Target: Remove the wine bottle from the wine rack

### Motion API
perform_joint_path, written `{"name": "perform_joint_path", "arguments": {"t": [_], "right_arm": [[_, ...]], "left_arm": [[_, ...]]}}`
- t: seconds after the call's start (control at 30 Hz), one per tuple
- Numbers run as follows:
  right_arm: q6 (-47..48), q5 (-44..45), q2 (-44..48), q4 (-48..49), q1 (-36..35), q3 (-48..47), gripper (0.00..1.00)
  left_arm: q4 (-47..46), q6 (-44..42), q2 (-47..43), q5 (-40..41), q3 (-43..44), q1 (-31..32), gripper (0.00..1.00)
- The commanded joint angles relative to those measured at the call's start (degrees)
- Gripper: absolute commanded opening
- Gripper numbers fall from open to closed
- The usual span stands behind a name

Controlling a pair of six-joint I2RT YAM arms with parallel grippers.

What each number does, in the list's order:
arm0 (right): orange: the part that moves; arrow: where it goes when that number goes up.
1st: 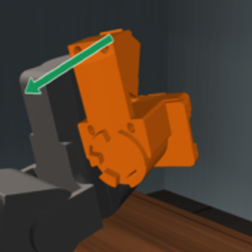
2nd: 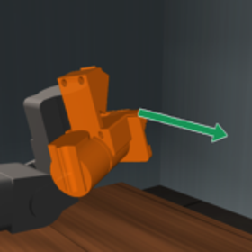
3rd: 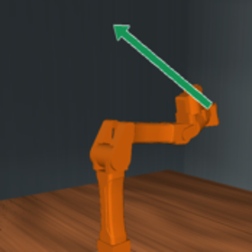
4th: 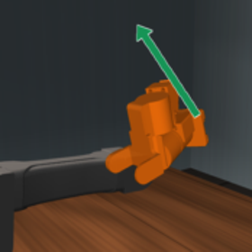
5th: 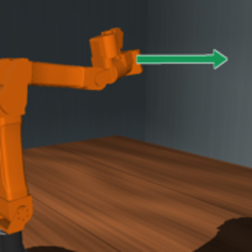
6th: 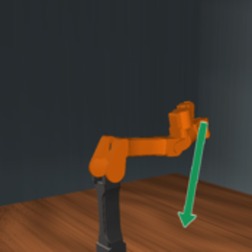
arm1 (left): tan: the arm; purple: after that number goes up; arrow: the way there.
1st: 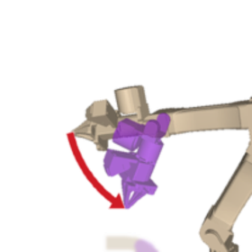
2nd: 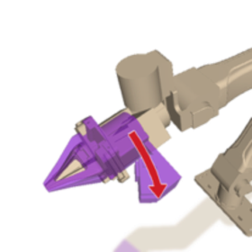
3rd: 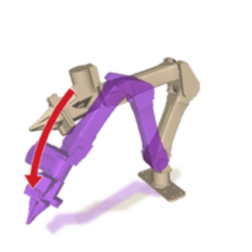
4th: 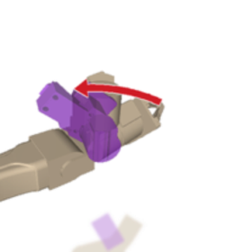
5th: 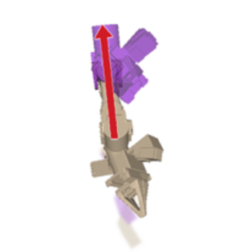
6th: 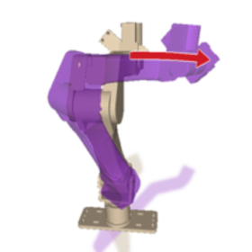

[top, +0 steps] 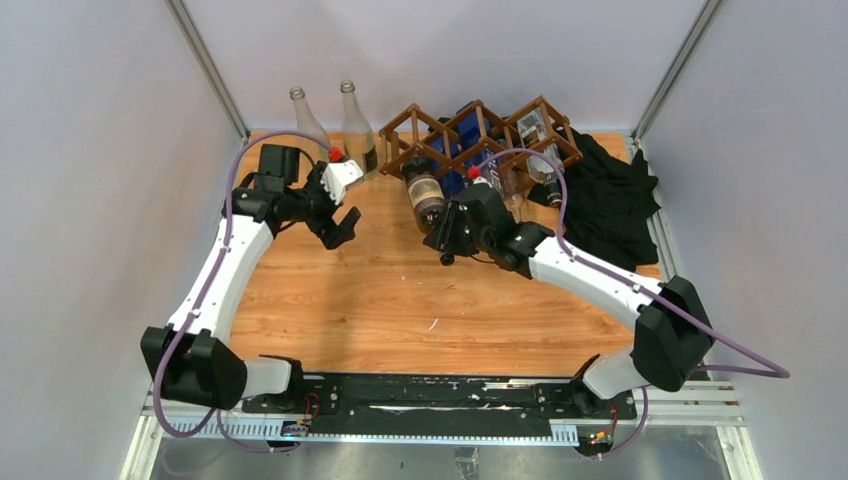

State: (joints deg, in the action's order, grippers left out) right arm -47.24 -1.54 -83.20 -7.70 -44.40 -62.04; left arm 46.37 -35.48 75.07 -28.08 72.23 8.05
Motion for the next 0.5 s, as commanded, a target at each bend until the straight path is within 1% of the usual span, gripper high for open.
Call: {"name": "perform_joint_path", "arguments": {"t": [0.0,0.17,0.27,0.37,0.47], "right_arm": [[0.05,-1.24,4.61,-0.34,-0.86,-0.58,0.0],[0.38,-1.88,8.25,-2.25,-1.03,1.23,0.0],[1.11,-1.98,9.71,-2.78,-1.11,2.01,0.0],[2.24,-1.85,10.62,-4.37,-1.37,1.27,0.0],[3.06,-1.83,11.8,-4.59,-1.65,0.98,0.0]], "left_arm": [[-0.4,-9.94,-4.81,-4.07,-2.43,0.2,1.0],[-0.4,-16.82,-8.44,-3.71,-3.69,0.59,1.0],[-0.4,-19.4,-9.79,-3.69,-4.0,1.22,1.0],[-0.4,-21.2,-10.97,-3.53,-4.27,2.91,1.0],[-0.53,-22.41,-12.53,-3.1,-5.1,5.9,1.0]]}}
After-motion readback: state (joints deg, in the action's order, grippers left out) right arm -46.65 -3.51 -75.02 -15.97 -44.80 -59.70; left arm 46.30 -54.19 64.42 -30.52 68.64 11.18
